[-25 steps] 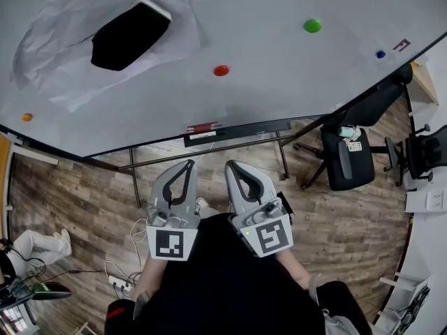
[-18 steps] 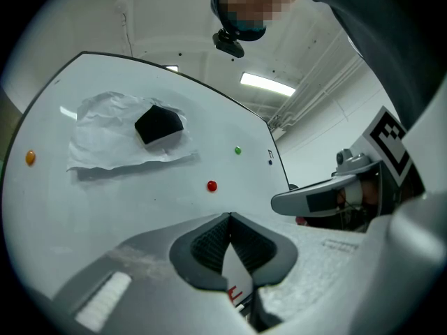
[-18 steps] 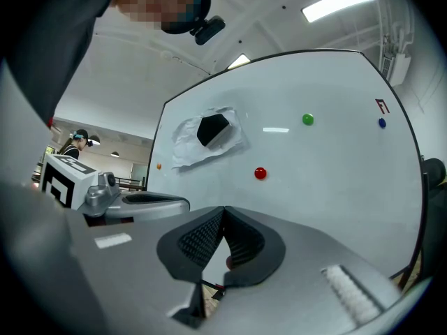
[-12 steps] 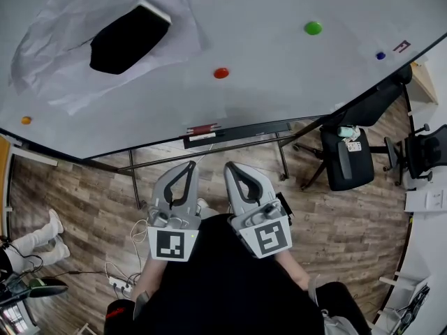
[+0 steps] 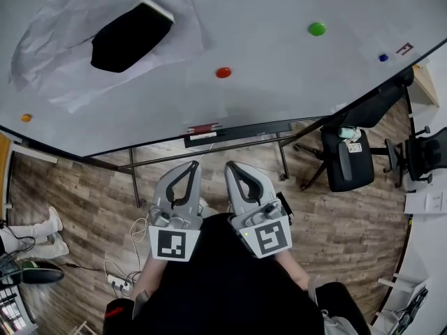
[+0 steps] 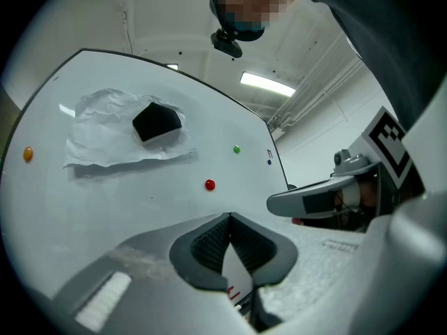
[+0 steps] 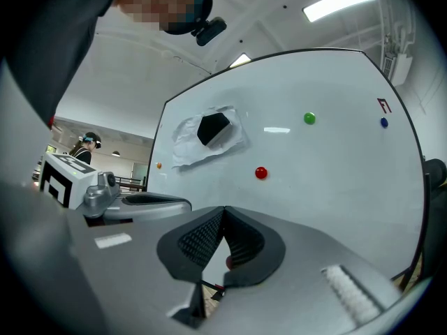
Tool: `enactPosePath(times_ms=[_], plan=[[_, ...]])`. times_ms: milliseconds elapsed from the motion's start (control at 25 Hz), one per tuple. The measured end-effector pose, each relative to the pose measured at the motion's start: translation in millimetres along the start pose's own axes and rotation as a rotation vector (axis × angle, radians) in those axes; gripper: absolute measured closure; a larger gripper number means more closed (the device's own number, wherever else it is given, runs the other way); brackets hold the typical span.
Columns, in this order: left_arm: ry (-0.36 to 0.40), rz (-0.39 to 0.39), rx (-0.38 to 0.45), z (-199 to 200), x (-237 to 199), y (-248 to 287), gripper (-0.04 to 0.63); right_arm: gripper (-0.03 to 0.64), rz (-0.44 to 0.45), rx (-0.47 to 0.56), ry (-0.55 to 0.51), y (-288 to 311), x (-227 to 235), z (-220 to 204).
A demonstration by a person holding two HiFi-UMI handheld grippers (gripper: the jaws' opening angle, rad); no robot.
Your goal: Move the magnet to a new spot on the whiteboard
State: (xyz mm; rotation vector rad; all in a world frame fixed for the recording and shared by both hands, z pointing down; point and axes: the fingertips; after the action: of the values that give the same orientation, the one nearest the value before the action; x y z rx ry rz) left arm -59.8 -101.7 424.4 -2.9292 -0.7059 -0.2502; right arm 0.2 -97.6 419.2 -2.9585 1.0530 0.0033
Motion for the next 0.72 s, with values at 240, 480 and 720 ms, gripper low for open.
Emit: enactPosePath(times_ms=[240,480,720], plan=[[-0.006,-0.002,0.011,2.3,1.8,0.5,0.594,0.615,0.002,0.008,-0.006,-0.4,-0.5,1.5],[-0.001,-0.009,0.007,2.1,4.5,0.3,0.594,0.615,-0.002,0.013,-0.01,-2.1,0.9,3.0],[-0.01,-0.007,0.007,2.2,6.5,-0.7,0.594,0.615,-0.001,0.006,-0.008,-4.6,-0.5,1.3]])
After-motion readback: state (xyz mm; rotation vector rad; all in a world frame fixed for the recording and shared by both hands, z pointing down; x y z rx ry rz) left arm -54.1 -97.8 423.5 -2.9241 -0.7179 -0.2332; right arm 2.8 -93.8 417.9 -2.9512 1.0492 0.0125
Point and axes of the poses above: the fingertips, and each gripper's own axes: y forward along the fingers, x to its right, z out of its top, and after that the axes turned 5 degrees about z, right-handed
